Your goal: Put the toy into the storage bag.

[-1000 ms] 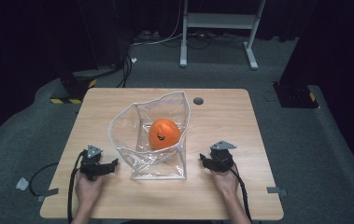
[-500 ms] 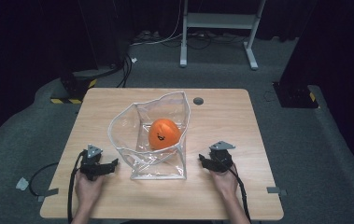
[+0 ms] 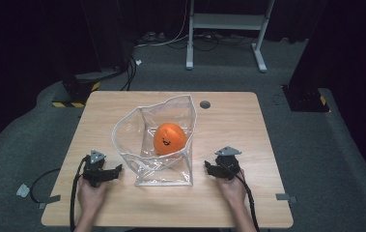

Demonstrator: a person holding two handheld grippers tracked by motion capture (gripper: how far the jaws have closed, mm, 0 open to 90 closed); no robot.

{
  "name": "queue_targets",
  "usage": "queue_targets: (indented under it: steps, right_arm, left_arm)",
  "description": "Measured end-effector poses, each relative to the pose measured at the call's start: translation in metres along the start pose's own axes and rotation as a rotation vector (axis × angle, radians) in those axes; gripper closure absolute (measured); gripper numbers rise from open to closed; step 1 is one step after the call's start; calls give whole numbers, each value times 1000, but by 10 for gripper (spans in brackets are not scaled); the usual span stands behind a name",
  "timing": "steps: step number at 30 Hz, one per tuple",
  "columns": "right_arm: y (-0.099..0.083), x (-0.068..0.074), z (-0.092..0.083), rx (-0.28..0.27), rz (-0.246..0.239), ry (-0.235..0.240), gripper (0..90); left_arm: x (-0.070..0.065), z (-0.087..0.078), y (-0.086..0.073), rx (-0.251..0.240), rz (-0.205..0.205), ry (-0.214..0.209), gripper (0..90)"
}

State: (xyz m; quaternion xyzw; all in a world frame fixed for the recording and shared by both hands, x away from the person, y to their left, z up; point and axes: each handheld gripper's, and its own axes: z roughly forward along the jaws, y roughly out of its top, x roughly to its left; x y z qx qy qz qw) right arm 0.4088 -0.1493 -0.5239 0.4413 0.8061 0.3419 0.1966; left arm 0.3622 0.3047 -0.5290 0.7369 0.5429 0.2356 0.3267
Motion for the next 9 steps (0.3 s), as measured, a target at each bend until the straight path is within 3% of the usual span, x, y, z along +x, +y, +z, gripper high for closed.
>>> queue_targets:
  steps: [9]
  right_arm:
    - [0, 0, 0, 1, 5, -2, 313]
  left_arm:
    - [0, 0, 0, 0, -1, -1, 168]
